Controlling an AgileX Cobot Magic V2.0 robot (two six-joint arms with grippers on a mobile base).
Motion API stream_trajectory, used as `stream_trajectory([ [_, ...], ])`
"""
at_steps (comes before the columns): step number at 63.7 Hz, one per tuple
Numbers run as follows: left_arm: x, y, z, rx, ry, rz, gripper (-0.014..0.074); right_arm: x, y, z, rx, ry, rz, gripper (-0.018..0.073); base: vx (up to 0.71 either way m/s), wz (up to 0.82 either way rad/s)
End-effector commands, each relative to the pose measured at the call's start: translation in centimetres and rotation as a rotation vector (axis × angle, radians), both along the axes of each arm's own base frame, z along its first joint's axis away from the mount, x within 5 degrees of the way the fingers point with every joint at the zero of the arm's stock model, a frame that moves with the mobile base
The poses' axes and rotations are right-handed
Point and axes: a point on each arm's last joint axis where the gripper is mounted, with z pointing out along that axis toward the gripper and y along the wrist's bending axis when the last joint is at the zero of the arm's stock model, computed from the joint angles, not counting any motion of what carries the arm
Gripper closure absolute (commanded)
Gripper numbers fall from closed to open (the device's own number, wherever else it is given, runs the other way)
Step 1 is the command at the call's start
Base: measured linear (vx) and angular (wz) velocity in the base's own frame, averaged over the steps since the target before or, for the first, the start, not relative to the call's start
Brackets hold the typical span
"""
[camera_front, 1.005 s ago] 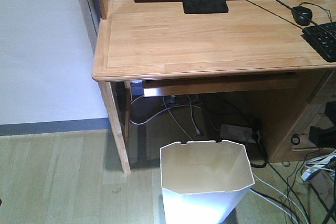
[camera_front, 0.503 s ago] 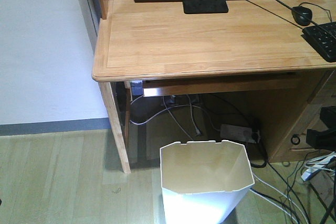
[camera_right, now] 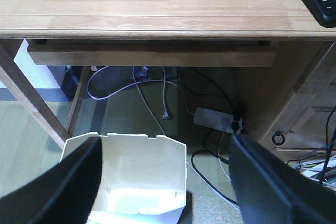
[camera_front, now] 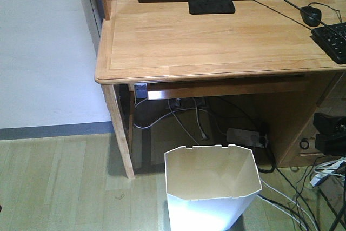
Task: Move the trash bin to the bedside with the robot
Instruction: 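Lower the right gripper toward the rim of the white bin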
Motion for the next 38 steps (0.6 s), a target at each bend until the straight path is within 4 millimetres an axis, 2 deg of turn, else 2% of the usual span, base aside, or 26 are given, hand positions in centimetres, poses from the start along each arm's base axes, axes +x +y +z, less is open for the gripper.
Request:
stream_trajectory([
  [1,0.1,0.0,0.5,0.004,-0.077,-0.004,0.0603,0.7,-0.1,1.8,0.001,-0.114,-0.008,0.0046,0.00,0.00],
  [11,0.1,0.0,0.5,0.004,-0.077,-0.004,0.0603,0.7,0.0,2.0,0.058,-0.118,-0.031,0.0048,0.00,0.00],
  [18,0.1,0.0,0.5,0.004,-0.077,-0.004,0.0603,1.5,0.1,2.4,0.060,-0.101,-0.031,0.0048,0.00,0.00],
  [38,0.1,0.0,0.5,0.004,-0.077,-0.004,0.0603,7.6,0.4,2.4,0.065,0.101,-0.028,0.0048,0.00,0.00],
])
